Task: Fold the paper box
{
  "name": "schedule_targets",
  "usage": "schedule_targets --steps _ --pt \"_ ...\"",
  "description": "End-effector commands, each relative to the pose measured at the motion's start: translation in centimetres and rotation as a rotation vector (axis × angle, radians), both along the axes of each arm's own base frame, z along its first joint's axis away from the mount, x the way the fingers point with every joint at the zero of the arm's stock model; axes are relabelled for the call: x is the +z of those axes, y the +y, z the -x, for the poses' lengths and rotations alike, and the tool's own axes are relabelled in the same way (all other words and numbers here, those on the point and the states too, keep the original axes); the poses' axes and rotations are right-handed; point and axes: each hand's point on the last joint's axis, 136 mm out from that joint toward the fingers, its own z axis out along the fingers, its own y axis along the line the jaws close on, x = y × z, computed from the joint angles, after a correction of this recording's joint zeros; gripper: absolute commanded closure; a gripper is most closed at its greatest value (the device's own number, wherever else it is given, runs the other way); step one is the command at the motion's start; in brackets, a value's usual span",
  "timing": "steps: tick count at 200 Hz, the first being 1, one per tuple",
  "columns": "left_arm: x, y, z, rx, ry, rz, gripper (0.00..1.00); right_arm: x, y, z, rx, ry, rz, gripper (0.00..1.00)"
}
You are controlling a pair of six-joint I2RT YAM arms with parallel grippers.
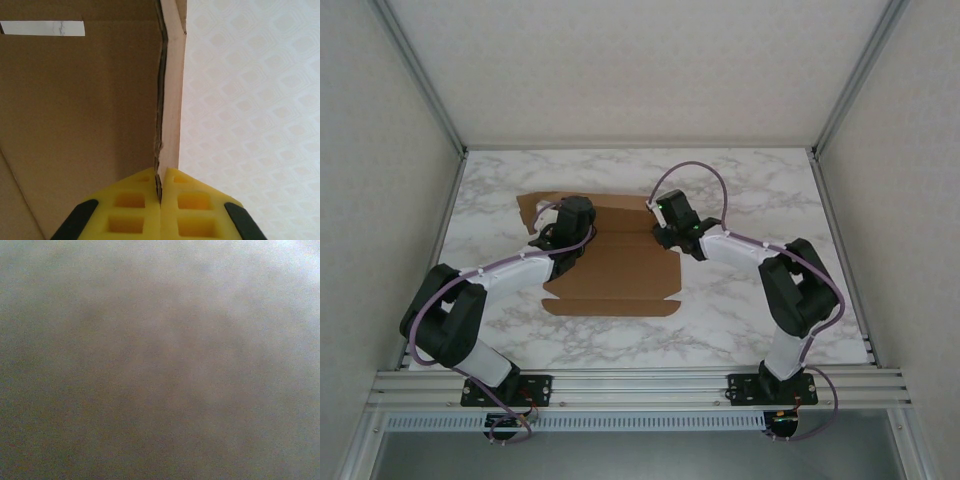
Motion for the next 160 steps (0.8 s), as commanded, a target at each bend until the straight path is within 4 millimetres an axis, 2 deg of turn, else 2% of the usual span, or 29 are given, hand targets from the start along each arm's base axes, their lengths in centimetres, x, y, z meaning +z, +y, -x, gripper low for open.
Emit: schedule_targets --steps 1,41,90,143,160 --pt "-4.8 -0.4 1.8 -0.042 0.183 -0.044 1.00 -2.0 -2.7 0.0 -0.207 0.046 0.079 0.70" --pt "-5.0 -0.4 2.0 -0.037 0.189 -0.036 1.00 -1.7 -2.1 -0.7 -0.254 0.042 0.051 0.71" --pt "-5.1 -0.5 2.0 -0.039 0.190 -0.030 1.00 -1.1 -0.5 -1.1 -0.229 0.023 -0.053 0.64" --pt "-5.2 -0.6 2.0 -0.044 0.187 -0.029 1.00 -2.0 0.1 -1.3 -0.196 0.012 -0.067 0.61" --pt "-5.2 -0.5 2.0 -0.044 0.187 -0.031 1.00 -2.1 0.2 -1.4 -0.200 0.011 -0.073 0.64"
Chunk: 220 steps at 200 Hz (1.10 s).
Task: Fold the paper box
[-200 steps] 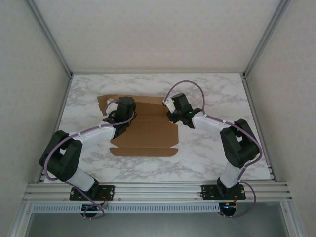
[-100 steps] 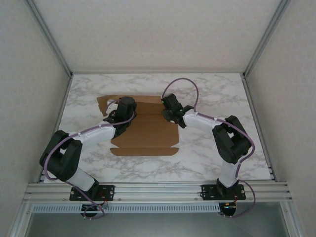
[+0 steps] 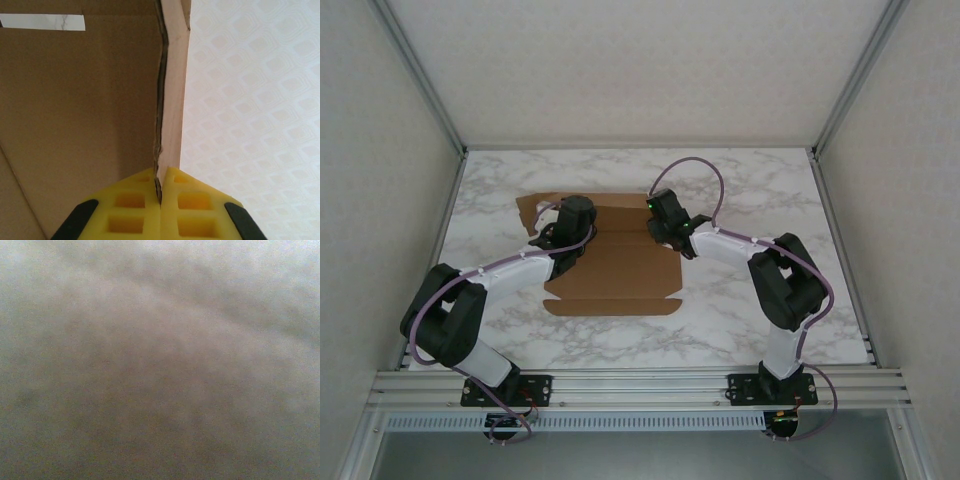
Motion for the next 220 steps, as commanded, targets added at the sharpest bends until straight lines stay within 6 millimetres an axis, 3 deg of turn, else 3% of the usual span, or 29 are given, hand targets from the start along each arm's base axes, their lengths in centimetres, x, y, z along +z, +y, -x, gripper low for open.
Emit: schedule_targets --steps 1,53,86,109,118,121,137,159,198,220 --pt "-5.2 -0.4 2.1 -0.055 0.182 -0.052 1.00 -2.0 -0.3 0.0 -0.009 0.023 0.004 0.64" --pt "-5.2 -0.4 2.1 -0.051 0.188 -0.047 1.00 -2.2 -2.1 -0.6 -0.142 -0.003 0.033 0.93" --pt "-5.1 -0.3 2.1 -0.043 0.190 -0.050 1.00 -2.4 -3.2 -0.6 -0.236 -0.034 0.099 0.94" --pt "-5.1 -0.3 2.0 -0.041 0.193 -0.050 1.00 -2.0 -2.7 -0.6 -0.274 -0.079 0.172 0.96" --pt "-5.2 -0.3 2.0 -0.040 0.196 -0.049 1.00 -1.9 -3.5 -0.9 -0.323 -0.095 0.226 0.97" --pt "-5.1 -0.3 2.0 -0.040 0.195 -0.048 1.00 -1.8 -2.7 -0.5 -0.312 -0.101 0.238 0.97" --pt "-5.2 -0.4 2.0 -0.042 0.199 -0.047 1.00 -2.2 -2.9 -0.4 -0.352 -0.086 0.266 0.96" --pt "-5.3 -0.4 2.0 -0.042 0.201 -0.046 1.00 -3.0 -2.1 -0.1 -0.327 -0.060 0.218 0.88" --pt "-5.7 -0.3 2.1 -0.036 0.207 -0.049 1.00 -1.8 0.3 0.1 -0.156 -0.054 0.072 0.51" --pt "-6.0 -0.1 2.1 -0.028 0.208 -0.045 1.00 -0.3 1.0 0.7 -0.070 -0.073 0.008 0.23"
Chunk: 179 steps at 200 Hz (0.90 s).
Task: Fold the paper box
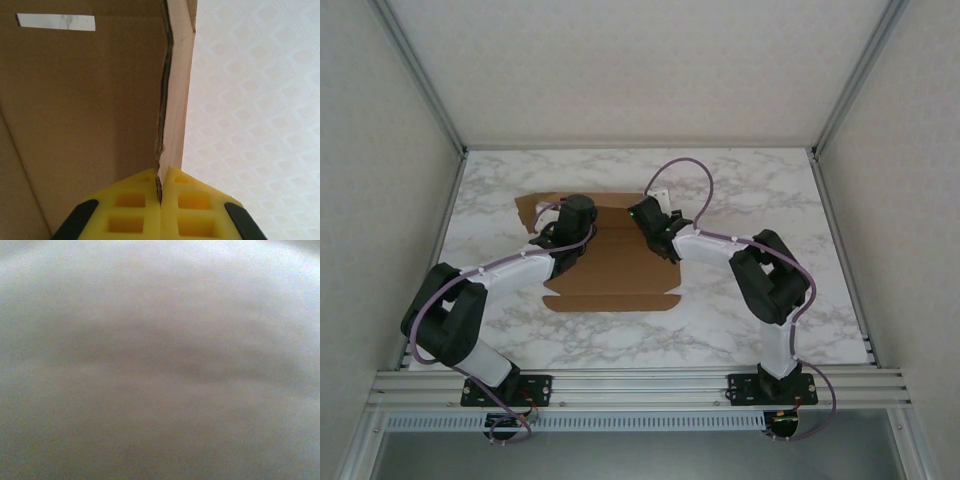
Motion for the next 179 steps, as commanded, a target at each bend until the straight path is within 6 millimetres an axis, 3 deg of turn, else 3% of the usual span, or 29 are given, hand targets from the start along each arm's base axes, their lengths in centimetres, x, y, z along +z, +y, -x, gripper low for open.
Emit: schedule_targets --steps 1,30,59,93,130,179 --pt "-5.9 -0.4 2.2 -0.057 0.200 -0.049 1.00 -0.2 0.9 1.5 0.157 0.035 -0.025 0.22" --pt "-5.8 -0.2 2.2 -0.050 0.197 -0.052 1.00 2.8 1.8 2.7 0.248 -0.049 -0.144 0.05" --pt "-6.0 -0.2 2.2 -0.053 0.201 -0.057 1.00 5.0 2.6 4.5 0.411 -0.001 -0.338 0.11" --pt "-6.1 -0.2 2.1 -0.056 0.201 -0.060 1.00 7.6 1.7 5.1 0.472 0.000 -0.510 0.13" --pt "-6.0 -0.2 2.0 -0.057 0.198 -0.064 1.00 9.1 -1.2 2.4 0.302 0.019 -0.673 0.14" --pt "-6.0 -0.1 1.9 -0.059 0.198 -0.063 1.00 9.3 -0.5 0.0 0.219 0.107 -0.742 0.23"
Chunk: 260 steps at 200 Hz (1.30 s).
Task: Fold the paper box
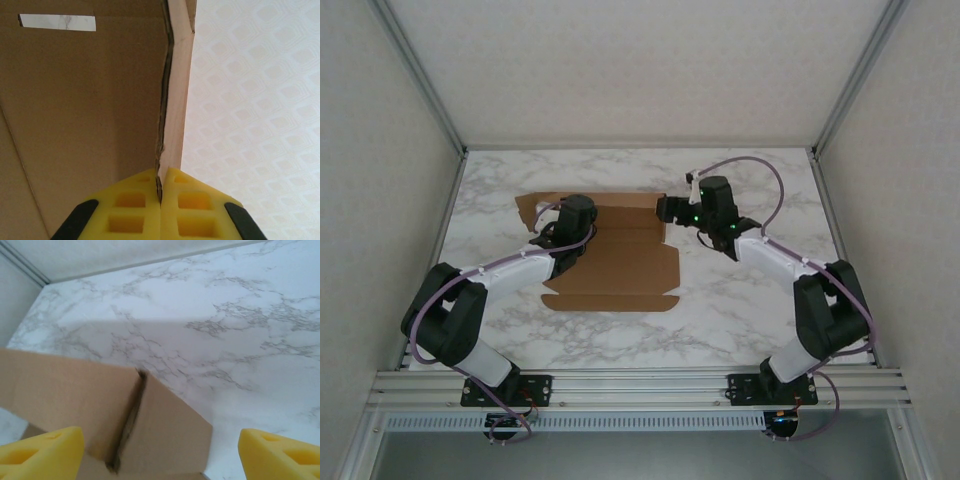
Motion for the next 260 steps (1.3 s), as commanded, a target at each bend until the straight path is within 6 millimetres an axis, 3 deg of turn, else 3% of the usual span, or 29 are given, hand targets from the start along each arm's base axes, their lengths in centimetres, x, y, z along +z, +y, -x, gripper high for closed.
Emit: schedule_targets --steps 1,58,108,143,168,190,222,260 --pt "-6.1 -0.1 2.0 -0.059 0.200 -0.065 1.00 0.5 1.2 -0.8 -0.009 0.072 -0.063 0.24" --pt "-6.1 -0.3 1.8 -0.062 0.201 -0.058 1.00 -2.1 0.8 -1.6 -0.067 0.150 -0.026 0.47" --pt "-6.4 -0.4 2.0 -0.075 0.206 -0.056 1.00 -4.0 -0.2 -1.1 -0.097 0.194 0.000 0.52" --pt "-5.4 0.2 2.2 -0.080 0.175 -0.081 0.81 -3.9 -0.9 -1.3 -0.109 0.204 0.003 0.53" --pt "-4.4 0.7 2.4 -0.083 0.158 -0.098 0.74 -3.6 -0.9 -1.5 -0.087 0.199 0.026 0.53" --pt "-4.2 1.0 2.4 -0.079 0.148 -0.104 0.74 -2.8 -0.3 -1.5 -0.038 0.187 0.023 0.44" --pt "-4.7 1.0 2.1 -0.081 0.152 -0.095 0.78 -0.2 -0.8 -0.7 -0.039 0.064 -0.019 0.16" --pt "-4.2 1.1 1.5 -0.071 0.142 -0.087 0.79 1.1 -3.0 1.4 -0.084 -0.116 -0.019 0.19"
